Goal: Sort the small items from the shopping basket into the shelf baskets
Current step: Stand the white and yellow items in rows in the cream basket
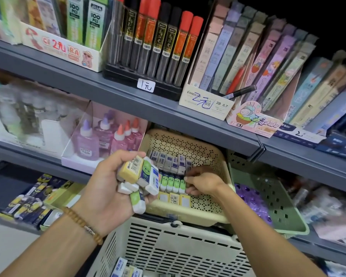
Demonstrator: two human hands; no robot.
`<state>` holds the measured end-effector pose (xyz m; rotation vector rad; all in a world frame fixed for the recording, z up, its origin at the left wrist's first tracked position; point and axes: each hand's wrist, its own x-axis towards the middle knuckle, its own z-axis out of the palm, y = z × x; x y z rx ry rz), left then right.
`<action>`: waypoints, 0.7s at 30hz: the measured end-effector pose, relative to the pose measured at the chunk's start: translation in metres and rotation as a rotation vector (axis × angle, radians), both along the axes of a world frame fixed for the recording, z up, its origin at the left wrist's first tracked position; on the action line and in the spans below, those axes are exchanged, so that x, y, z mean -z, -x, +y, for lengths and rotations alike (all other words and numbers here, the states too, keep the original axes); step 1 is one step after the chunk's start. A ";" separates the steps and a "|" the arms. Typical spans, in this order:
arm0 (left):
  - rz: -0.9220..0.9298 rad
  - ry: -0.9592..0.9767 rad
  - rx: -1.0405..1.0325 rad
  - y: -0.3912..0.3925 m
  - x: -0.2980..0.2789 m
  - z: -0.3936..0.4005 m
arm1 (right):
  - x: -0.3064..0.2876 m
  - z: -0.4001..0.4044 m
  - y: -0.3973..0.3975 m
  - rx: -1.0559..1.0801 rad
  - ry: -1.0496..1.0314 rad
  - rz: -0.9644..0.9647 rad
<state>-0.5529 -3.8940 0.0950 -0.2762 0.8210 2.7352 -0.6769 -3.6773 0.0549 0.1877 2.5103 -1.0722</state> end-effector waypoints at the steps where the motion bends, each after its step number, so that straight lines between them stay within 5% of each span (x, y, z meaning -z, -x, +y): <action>1: -0.011 -0.012 -0.006 0.000 0.000 0.001 | -0.003 0.000 -0.002 0.003 -0.012 0.028; 7: -0.029 -0.027 -0.014 0.000 -0.002 0.005 | -0.041 -0.018 -0.039 -0.102 0.184 0.332; 14: 0.005 -0.053 -0.038 -0.001 -0.003 0.008 | -0.071 -0.041 -0.079 -0.497 0.263 0.357; 18: -0.030 -0.068 -0.060 -0.001 -0.002 0.008 | -0.065 -0.044 -0.082 -0.527 0.254 0.464; 21: -0.058 -0.101 -0.084 -0.001 -0.002 0.006 | -0.061 -0.037 -0.079 -0.408 0.495 0.463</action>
